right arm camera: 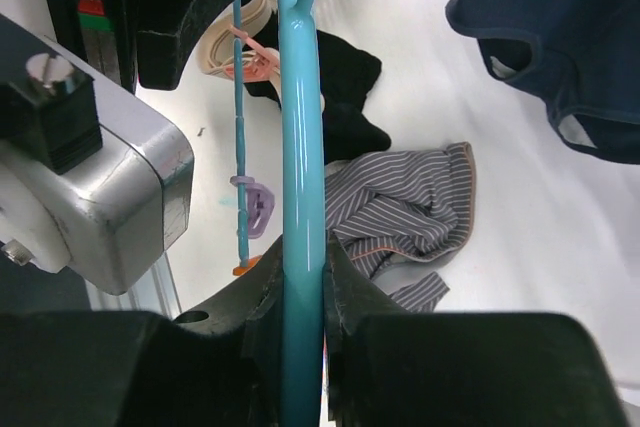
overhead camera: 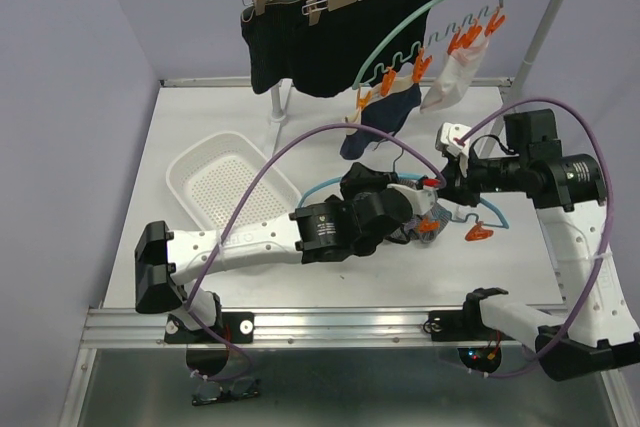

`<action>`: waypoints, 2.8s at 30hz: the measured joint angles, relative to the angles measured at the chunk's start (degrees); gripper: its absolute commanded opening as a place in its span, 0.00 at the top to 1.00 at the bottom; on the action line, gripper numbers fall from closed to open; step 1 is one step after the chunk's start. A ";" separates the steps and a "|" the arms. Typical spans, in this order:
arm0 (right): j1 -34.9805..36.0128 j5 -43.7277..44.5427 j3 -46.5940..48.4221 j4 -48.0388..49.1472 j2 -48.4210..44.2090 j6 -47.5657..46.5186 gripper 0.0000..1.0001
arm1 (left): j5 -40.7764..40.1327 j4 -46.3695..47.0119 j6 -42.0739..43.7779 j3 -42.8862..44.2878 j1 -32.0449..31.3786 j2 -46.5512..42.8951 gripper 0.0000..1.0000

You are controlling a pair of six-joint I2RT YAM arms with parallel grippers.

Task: Remove the underwear clipped to the hanger
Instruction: Pick up the underwear from the center of the board.

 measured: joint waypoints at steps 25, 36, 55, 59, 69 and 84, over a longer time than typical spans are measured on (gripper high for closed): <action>1.11 6.75 -6.34 9.79 -9.86 16.37 0.99 | -2.23 2.08 -5.29 -2.91 -4.22 -8.39 0.26; -0.61 10.56 -8.28 11.54 -11.39 19.21 0.99 | 9.27 -1.36 -14.05 -9.57 -5.49 -20.37 0.17; -13.57 14.21 0.90 8.68 -16.00 17.40 1.00 | 34.12 24.92 -37.94 -42.27 -5.73 -31.23 0.17; -16.06 14.40 5.33 8.57 -15.89 17.90 1.00 | 33.44 32.52 -42.25 -42.16 -5.73 -19.02 0.17; -16.87 14.36 4.37 9.20 -17.16 19.74 0.99 | 29.11 44.46 -59.76 -33.57 -3.21 2.93 0.18; -16.96 14.40 -0.35 10.10 -20.09 20.92 0.99 | 28.33 47.76 -94.25 -31.08 6.84 16.52 0.66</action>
